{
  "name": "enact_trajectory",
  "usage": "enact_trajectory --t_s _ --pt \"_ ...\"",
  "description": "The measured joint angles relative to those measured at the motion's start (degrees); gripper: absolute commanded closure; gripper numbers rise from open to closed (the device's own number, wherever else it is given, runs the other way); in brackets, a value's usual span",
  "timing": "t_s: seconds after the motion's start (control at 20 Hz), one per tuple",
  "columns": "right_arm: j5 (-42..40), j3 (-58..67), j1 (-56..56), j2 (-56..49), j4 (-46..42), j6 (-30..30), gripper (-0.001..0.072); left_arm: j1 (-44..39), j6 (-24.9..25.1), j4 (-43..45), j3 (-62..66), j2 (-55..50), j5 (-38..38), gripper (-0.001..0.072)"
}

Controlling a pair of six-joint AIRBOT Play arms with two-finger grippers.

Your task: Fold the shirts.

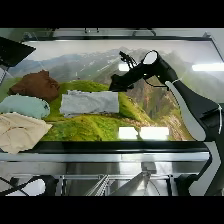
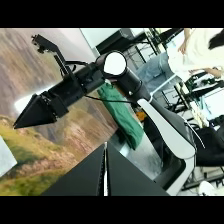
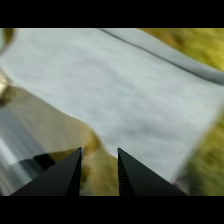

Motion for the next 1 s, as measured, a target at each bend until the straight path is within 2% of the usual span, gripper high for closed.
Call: enact_trajectory --t_s 0.05,0.35,0.5,0.65,0.7,0.9,0.95,1.0 --pt "-0.04 -1.29 -0.72 0.35 -2.21 1.46 0.0112 -0.15 0.15 -0.15 -0.07 0.0 -0.55 0.0694" --pt "-4.52 -5.92 -2.19 -1.42 -6.62 6.97 0.0111 -0.46 0.42 -0.37 -0.11 0.0 -1.2 0.0694" --pt "-5.51 -6.47 -2.32 -4.2 -2.1 7.02 0.0111 -0.48 0.85 -0.46 -0.11 0.0 -1.27 0.0694" --pt "-5.77 -6.56 -2.29 -7.23 5.29 4.26 0.0113 -0.46 1.22 -0.55 -0.13 0.0 -1.42 0.0694" --pt "-5.86 -6.6 -2.14 -8.13 7.54 3.45 0.0144 -0.46 1.29 -0.52 -0.13 0.0 -1.42 0.0694" --pt "-6.54 -6.75 -1.22 -10.47 14.34 -0.04 0.0146 -0.46 1.95 -0.5 -0.13 0.0 -1.42 0.0694" --pt "-6.73 -6.78 -1.01 -10.73 15.58 -0.7 0.0287 -0.46 2.03 -0.5 -0.13 0.0 -1.42 0.0693" --pt "-7.1 -6.82 -0.72 -10.97 16.26 -1.77 0.0515 -0.46 2.1 -0.5 -0.13 0.0 -1.42 0.0694"
